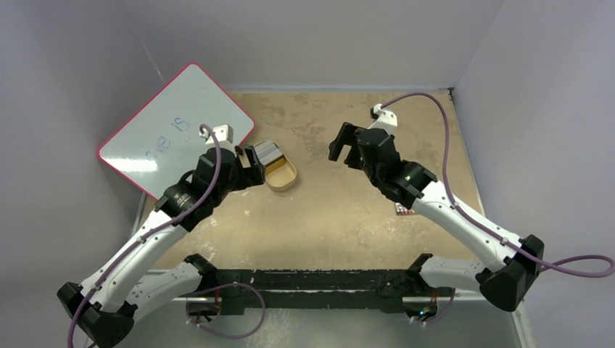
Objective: Put the credit cards into the card holder
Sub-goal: Pick up the card holder from the center of the board.
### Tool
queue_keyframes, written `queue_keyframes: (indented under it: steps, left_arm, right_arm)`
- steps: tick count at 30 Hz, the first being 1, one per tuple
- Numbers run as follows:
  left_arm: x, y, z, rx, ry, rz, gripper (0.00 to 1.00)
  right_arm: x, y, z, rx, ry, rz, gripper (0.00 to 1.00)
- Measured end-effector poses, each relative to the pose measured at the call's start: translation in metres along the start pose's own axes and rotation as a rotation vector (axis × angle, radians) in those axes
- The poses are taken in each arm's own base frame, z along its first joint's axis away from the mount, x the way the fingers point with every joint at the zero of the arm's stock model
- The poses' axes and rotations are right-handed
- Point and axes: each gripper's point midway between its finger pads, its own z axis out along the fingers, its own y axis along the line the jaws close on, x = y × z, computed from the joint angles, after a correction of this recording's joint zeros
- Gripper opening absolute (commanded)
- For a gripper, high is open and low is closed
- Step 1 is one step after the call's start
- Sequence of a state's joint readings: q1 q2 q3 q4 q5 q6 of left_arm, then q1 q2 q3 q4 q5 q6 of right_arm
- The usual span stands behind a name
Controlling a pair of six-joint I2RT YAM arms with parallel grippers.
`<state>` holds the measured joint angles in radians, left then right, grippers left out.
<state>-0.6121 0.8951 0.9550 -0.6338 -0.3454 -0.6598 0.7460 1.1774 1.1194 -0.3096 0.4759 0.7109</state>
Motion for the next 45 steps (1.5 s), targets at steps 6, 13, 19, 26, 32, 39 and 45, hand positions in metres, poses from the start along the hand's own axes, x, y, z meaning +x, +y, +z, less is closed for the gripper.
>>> queue_keyframes:
  steps: [6, 13, 19, 26, 32, 39, 45]
  left_arm:
    - [0.016, 0.010, 0.009, -0.021, 0.016, 0.027, 0.92]
    - [0.033, 0.023, 0.017, -0.053, 0.032, 0.050, 0.91]
    - [0.034, 0.027, 0.018, -0.064, 0.021, 0.062, 0.91]
    - [0.031, 0.028, 0.017, -0.065, 0.010, 0.075, 0.91]
    - [0.022, 0.027, 0.008, -0.040, -0.027, 0.077, 0.91]
    - [0.018, 0.026, 0.003, -0.031, -0.048, 0.070, 0.91]
    - [0.020, 0.027, 0.005, -0.036, -0.041, 0.074, 0.90]
  right_arm:
    - [-0.020, -0.012, 0.012, 0.082, -0.061, -0.067, 0.94]
    - [-0.022, -0.087, 0.071, 0.301, -0.010, -0.139, 0.76]
    - [-0.003, -0.128, 0.112, 0.387, 0.076, -0.229, 0.46]
    - [0.031, -0.171, 0.154, 0.427, 0.204, -0.276, 0.37]
    - [0.066, -0.204, 0.174, 0.473, 0.321, -0.313, 0.38]
    - [0.068, -0.207, 0.183, 0.416, 0.339, -0.298, 0.39]
    - [0.075, -0.203, 0.190, 0.367, 0.359, -0.304, 0.39]
